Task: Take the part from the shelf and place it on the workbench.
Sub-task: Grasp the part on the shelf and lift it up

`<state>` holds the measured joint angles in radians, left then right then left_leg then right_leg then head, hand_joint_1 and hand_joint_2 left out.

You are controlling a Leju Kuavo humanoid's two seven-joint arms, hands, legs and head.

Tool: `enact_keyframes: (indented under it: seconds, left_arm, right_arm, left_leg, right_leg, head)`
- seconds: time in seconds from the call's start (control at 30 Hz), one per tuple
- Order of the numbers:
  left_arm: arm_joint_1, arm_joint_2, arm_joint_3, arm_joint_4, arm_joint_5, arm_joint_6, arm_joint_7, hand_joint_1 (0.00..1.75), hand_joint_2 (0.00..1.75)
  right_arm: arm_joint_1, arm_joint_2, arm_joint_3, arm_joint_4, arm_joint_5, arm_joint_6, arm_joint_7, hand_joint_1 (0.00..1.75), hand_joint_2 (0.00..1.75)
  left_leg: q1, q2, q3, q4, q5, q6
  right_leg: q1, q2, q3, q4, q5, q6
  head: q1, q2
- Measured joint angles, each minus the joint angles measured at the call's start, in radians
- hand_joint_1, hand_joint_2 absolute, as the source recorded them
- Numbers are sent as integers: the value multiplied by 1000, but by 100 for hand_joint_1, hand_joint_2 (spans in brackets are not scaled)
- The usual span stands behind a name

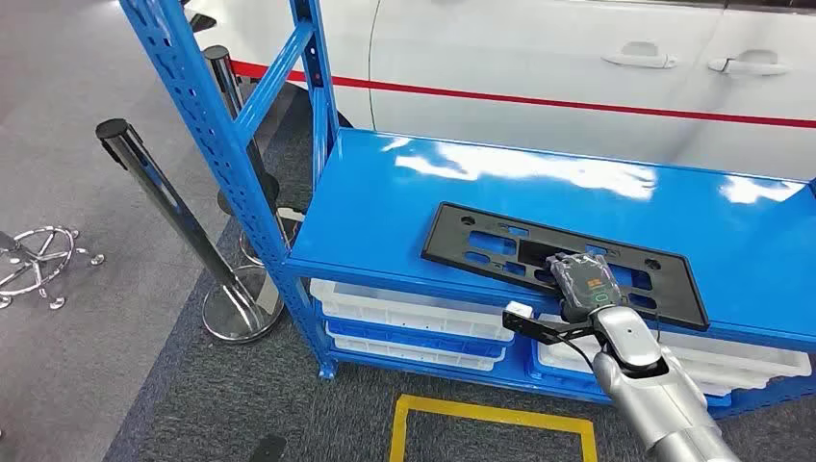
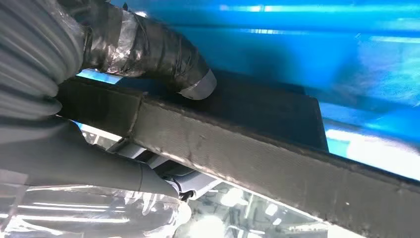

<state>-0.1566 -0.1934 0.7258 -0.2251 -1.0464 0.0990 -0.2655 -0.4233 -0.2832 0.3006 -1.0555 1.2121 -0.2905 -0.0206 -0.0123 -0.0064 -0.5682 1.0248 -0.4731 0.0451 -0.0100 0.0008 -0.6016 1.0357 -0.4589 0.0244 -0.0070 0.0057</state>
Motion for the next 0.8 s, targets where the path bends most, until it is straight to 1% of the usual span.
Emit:
enact_keyframes:
  seconds: [0.07, 0.1, 0.13, 0.17, 0.2, 0.27, 0.3, 0.33, 0.37, 0.4, 0.43, 0.47, 0.5, 0.53, 0.6, 0.63, 0.67, 0.7, 0.73, 0.77, 0.8]
  left_arm:
    - [0, 0, -1, 0, 0, 1, 0, 0, 0]
    - [0, 0, -1, 0, 0, 2, 1, 0, 0]
    - [0, 0, -2, 0, 1, 2, 1, 0, 0]
    - [0, 0, -2, 0, 2, 3, 1, 0, 0]
    - [0, -1, -2, 0, 2, 4, 1, 0, 0]
    - [1, -1, -2, 0, 3, 4, 1, 0, 0]
    - [2, -1, -2, 0, 3, 4, 2, 0, 0]
    - [3, -1, -2, 0, 3, 4, 2, 0, 0]
    - [4, -1, -2, 0, 3, 4, 2, 0, 0]
    - [4, -1, -2, 0, 3, 5, 2, 0, 0]
    - [4, -1, -2, 0, 4, 6, 2, 0, 0]
    - [3, -1, -2, 0, 6, 7, 2, 0, 0]
    - [1, -1, -2, 0, 8, 8, 2, 0, 0]
    - [1, -2, -3, 0, 13, 10, 0, 0, 0]
    - [3, -2, -3, 0, 20, 14, -5, 0, 0]
    - [5, -2, -3, 0, 24, 15, -8, 0, 44]
    - [6, -2, -2, 0, 27, 16, -13, 0, 87]
    - [7, -3, -2, 0, 31, 17, -19, 0, 131]
    - [7, -3, -2, 0, 35, 18, -24, 0, 175]
    - [9, -3, -2, 0, 39, 19, -32, 0, 175]
    - [11, -3, -2, 0, 42, 20, -41, 0, 175]
  right_arm:
    - [-3, 2, 2, 3, 0, -2, 0, 175, 175]
    - [-6, 5, 4, 6, 0, -3, 0, 175, 175]
    - [-9, 7, 6, 9, 0, -4, 0, 175, 175]
    - [-13, 10, 8, 12, -1, -4, 0, 175, 175]
    - [-17, 13, 10, 14, -2, -4, 0, 175, 175]
    - [-21, 18, 13, 19, -3, -4, 1, 175, 175]
    - [-22, 20, 14, 22, -3, -4, 2, 175, 175]
    - [-22, 22, 15, 24, -3, -5, 3, 175, 175]
    - [-22, 24, 15, 27, -3, -6, 5, 175, 175]
    - [-23, 25, 16, 29, -3, -10, 7, 175, 175]
    - [-24, 27, 16, 31, -3, -17, 9, 175, 175]
    - [-23, 28, 16, 31, -6, -28, 11, 175, 175]
    - [-20, 29, 15, 30, -10, -42, 12, 175, 175]
    - [-14, 30, 14, 23, -16, -60, 12, 175, 175]
    - [8, 32, 7, -10, -27, -92, 13, 175, 175]
    - [24, 34, 3, -37, -31, -104, 13, 175, 175]
    - [41, 36, -2, -72, -33, -110, 13, 175, 175]
    - [58, 37, -7, -108, -35, -113, 12, 175, 175]
    - [74, 37, -12, -147, -39, -116, 12, 175, 175]
    - [88, 37, -18, -191, -48, -118, 10, 175, 175]
    - [102, 36, -26, -234, -60, -120, 6, 175, 175]
  left_leg:
    - [2, 0, 1, -2, 0, -3]
    - [4, 0, 1, -2, -1, -7]
    - [5, 0, 0, 4, -7, -12]
    - [7, 0, -7, 23, -21, -19]
    - [9, 0, -24, 61, -45, -25]
    - [15, 1, -82, 183, -105, -35]
    - [19, 1, -111, 240, -124, -39]
    - [22, 1, -127, 271, -127, -42]
    - [26, 1, -124, 263, -111, -45]
    - [30, 1, -103, 218, -79, -47]
    - [33, 2, -70, 148, -45, -48]
    - [33, 1, -39, 83, -21, -48]
    - [32, 0, -17, 37, -7, -44]
    - [29, -1, -8, 13, -3, -40]
    - [23, -2, -9, 7, 1, -26]
    - [22, -2, -8, 2, 4, -18]
    - [21, -2, -7, -3, 8, -10]
    - [21, -2, -6, -8, 12, -2]
    - [20, -2, -6, -10, 14, 4]
    - [17, -2, -7, -11, 14, 7]
    - [14, -2, -8, -10, 13, 10]
  right_leg:
    - [2, 0, 0, 0, 0, -4]
    - [2, 0, 2, -2, 1, -9]
    - [1, 0, 5, -7, 3, -15]
    - [0, -1, 8, -11, 5, -21]
    - [-2, -2, 10, -15, 7, -26]
    - [-2, -4, 11, -16, 7, -32]
    - [-2, -4, 11, -16, 7, -33]
    - [-2, -4, 11, -15, 7, -33]
    - [-3, -4, 11, -15, 7, -32]
    - [-4, -3, 11, -13, 6, -31]
    - [-5, -3, 12, -11, 5, -28]
    - [-5, -2, 11, -9, 3, -22]
    - [-5, -1, 9, -7, 3, -16]
    - [-4, -1, 7, -6, 3, -9]
    - [-7, 0, 4, -8, 7, 6]
    - [-10, 0, 3, -6, 5, 11]
    - [-13, -1, -2, 5, -5, 15]
    - [-14, -1, -15, 34, -26, 17]
    - [-14, -1, -38, 83, -56, 17]
    - [-12, 0, -69, 147, -89, 16]
    - [-12, 0, -99, 210, -114, 15]
  head:
    - [0, 0]
    - [0, 0]
    - [0, 0]
    - [0, 0]
    - [0, 0]
    - [0, 0]
    - [0, 0]
    - [0, 0]
    - [0, 0]
    - [0, 0]
    - [0, 0]
    - [0, 0]
    - [0, 0]
    - [1, 0]
    - [1, 0]
    - [0, 0]
    - [1, 0]
    - [1, 0]
    - [1, 0]
    - [1, 0]
    - [1, 0]
